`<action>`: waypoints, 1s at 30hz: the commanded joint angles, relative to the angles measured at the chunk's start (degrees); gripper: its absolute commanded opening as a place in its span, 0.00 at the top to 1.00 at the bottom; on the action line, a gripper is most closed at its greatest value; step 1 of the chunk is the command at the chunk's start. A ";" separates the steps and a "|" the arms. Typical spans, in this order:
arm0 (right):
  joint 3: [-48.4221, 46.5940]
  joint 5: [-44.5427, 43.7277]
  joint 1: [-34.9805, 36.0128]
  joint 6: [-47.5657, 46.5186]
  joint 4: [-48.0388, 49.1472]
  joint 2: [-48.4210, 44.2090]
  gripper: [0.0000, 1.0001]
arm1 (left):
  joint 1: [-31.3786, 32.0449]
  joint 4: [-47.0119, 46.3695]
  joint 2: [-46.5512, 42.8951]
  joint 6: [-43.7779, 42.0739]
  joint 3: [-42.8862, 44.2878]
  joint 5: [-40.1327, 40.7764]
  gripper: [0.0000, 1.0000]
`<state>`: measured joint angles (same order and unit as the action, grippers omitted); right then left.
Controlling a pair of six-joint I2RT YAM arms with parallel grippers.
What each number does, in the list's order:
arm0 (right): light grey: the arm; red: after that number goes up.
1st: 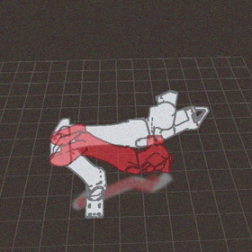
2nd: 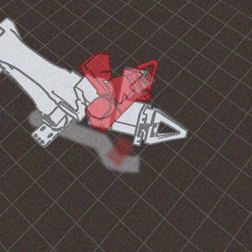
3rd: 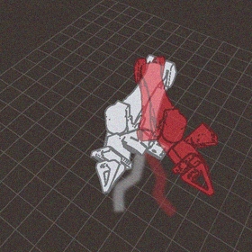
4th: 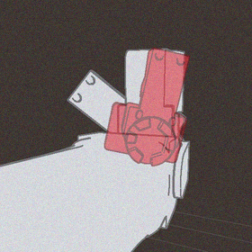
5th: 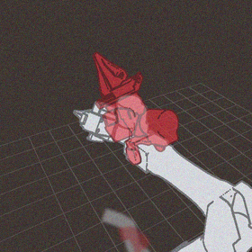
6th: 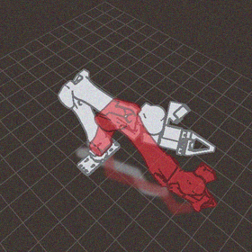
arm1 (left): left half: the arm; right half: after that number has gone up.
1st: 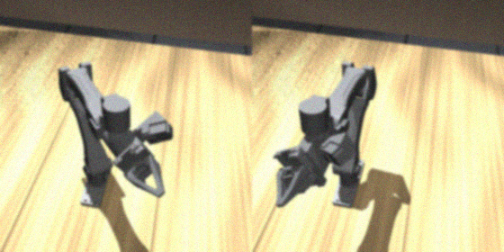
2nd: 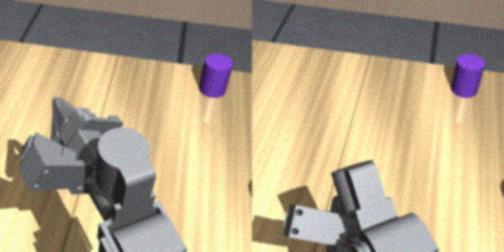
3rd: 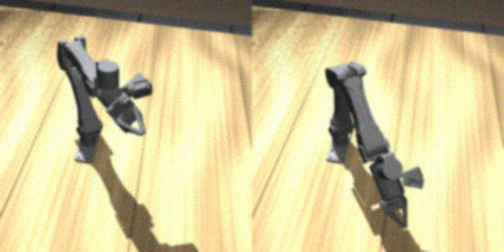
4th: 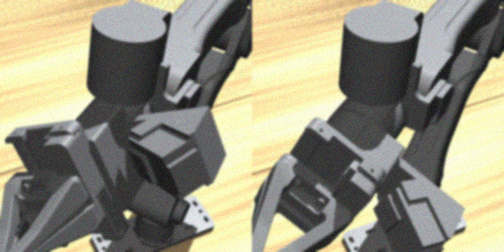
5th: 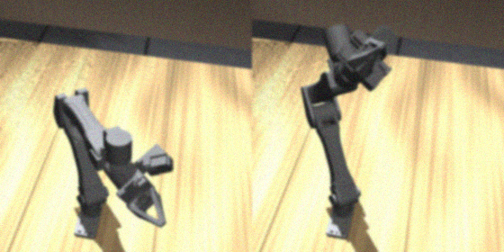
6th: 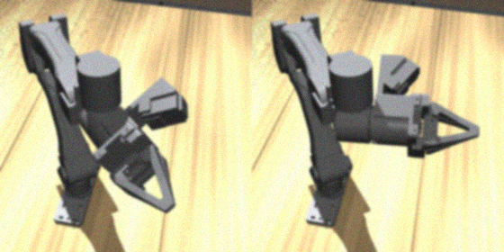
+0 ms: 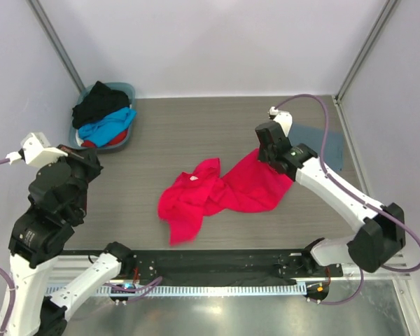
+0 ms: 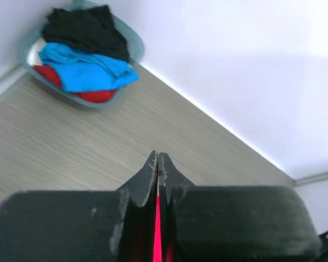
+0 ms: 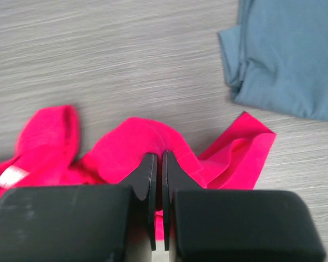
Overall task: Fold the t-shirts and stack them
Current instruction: Flatten the tshirt out
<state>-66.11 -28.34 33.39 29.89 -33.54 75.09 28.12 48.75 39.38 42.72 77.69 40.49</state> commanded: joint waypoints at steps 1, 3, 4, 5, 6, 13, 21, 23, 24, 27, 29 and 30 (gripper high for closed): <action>-0.34 0.55 -5.24 0.96 5.66 1.73 0.99 | 0.01 3.64 2.28 -2.98 0.10 7.41 1.00; 0.10 5.45 -7.01 0.26 8.66 2.43 0.98 | -0.08 2.67 3.42 -4.04 -0.43 5.14 1.00; -0.33 6.70 -7.28 -0.26 8.67 4.17 0.94 | 0.01 3.01 4.38 -4.57 -0.61 3.12 1.00; -0.69 7.76 -7.37 -0.88 8.58 5.14 0.79 | -0.08 3.80 5.44 -4.49 -0.78 0.49 1.00; -0.78 8.82 -7.28 -0.89 8.49 5.85 0.72 | 0.01 4.33 6.41 -4.49 -1.57 -5.10 1.00; 2.38 15.68 -7.28 0.08 11.57 7.00 0.54 | 0.09 -9.27 6.77 -1.33 -23.78 -29.82 0.05; 6.51 22.36 -6.67 -3.08 13.50 2.08 0.46 | 11.76 -12.89 18.79 -0.18 -31.11 -29.44 0.06; 6.69 23.23 -6.58 -3.35 13.50 1.90 0.46 | 16.08 -12.98 23.52 -0.18 -30.06 -26.36 0.05; 6.95 23.41 -6.58 -3.61 13.67 1.90 0.47 | 17.13 -12.98 24.77 -0.27 -28.57 -25.03 0.04; 7.57 24.12 -6.58 -3.61 13.76 1.99 0.47 | 19.16 -13.07 30.20 -1.93 -25.06 -19.06 0.10; 7.57 24.38 -6.58 -3.52 13.85 2.34 0.47 | 19.17 -11.85 33.47 -3.25 -22.51 -14.77 0.14; 7.57 24.90 -6.58 -3.44 13.76 2.34 0.47 | 19.17 -11.05 37.49 -3.69 -19.62 -13.26 0.16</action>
<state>-59.05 -5.41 26.52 27.22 -21.78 78.76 47.13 38.72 72.10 40.99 51.68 18.39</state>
